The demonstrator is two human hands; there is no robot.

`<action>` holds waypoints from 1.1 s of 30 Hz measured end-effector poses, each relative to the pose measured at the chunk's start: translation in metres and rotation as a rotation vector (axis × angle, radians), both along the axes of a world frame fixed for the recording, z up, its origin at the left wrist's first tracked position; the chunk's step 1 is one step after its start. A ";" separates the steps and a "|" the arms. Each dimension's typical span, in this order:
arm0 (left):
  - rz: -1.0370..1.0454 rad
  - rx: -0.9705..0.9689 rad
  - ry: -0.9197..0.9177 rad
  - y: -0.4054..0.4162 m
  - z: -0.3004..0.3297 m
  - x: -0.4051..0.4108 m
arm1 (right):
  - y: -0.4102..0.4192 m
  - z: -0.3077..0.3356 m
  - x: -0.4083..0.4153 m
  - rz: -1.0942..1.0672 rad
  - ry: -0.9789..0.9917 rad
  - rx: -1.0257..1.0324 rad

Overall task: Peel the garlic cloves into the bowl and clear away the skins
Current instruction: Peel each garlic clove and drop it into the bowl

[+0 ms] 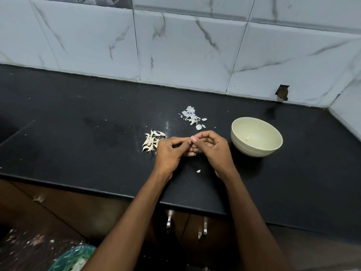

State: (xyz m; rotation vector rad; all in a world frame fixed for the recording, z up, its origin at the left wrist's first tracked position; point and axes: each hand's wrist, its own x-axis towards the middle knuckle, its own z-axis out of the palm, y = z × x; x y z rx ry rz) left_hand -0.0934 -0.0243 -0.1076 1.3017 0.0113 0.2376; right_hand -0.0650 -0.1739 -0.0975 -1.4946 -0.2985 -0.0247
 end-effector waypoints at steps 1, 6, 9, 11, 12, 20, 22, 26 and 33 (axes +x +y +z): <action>-0.015 -0.006 0.003 0.000 0.000 0.000 | 0.000 0.000 0.000 -0.004 -0.009 -0.003; -0.077 -0.019 0.019 0.002 0.000 0.000 | -0.003 -0.003 0.002 -0.042 -0.069 -0.037; -0.090 -0.020 0.038 0.003 0.000 0.000 | -0.003 -0.004 0.002 -0.055 -0.061 -0.022; -0.082 -0.019 0.040 0.003 0.000 0.001 | -0.002 -0.003 0.000 -0.040 -0.036 0.013; -0.075 -0.016 0.038 0.003 0.000 0.001 | -0.002 -0.003 0.000 -0.036 -0.026 0.027; 0.003 -0.014 0.035 0.000 0.001 0.003 | -0.001 -0.007 0.001 -0.044 -0.029 -0.009; 0.016 0.003 0.034 0.000 0.001 0.002 | -0.001 -0.009 0.003 -0.058 -0.061 -0.059; 0.037 0.013 0.038 0.001 0.000 0.002 | 0.000 -0.013 0.005 -0.124 -0.185 -0.224; 0.002 -0.058 0.080 0.002 0.004 -0.002 | 0.001 -0.013 0.000 -0.246 -0.472 -0.441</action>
